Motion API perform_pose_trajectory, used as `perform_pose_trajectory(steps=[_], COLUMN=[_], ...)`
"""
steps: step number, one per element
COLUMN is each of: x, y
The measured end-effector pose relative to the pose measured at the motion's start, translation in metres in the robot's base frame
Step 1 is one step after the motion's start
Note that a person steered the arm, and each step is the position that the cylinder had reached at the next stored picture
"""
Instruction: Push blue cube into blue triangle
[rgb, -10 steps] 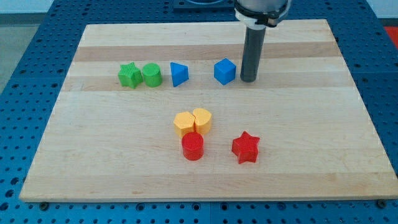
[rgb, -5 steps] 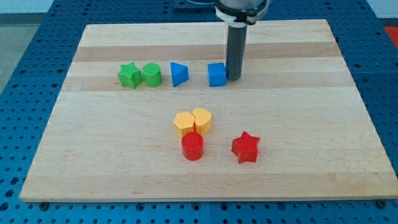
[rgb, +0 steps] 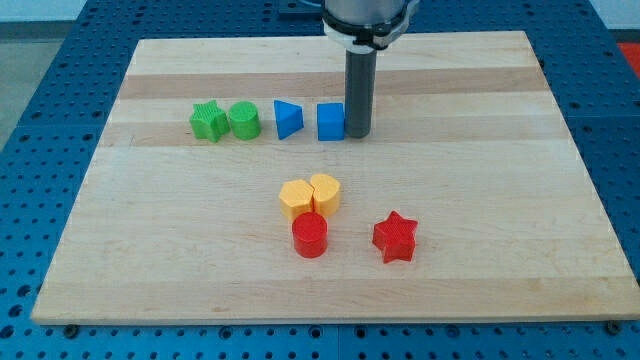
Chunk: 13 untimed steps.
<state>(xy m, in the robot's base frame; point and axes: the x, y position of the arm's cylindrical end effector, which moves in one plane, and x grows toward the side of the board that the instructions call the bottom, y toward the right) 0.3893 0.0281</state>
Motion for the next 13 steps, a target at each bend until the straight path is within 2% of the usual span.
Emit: perform_pose_trajectory(steps=[2, 4, 7, 11, 13], x=[-0.002, -0.027, -0.028, 0.005, 0.001], y=[-0.007, -0.008, -0.019, -0.02, -0.033])
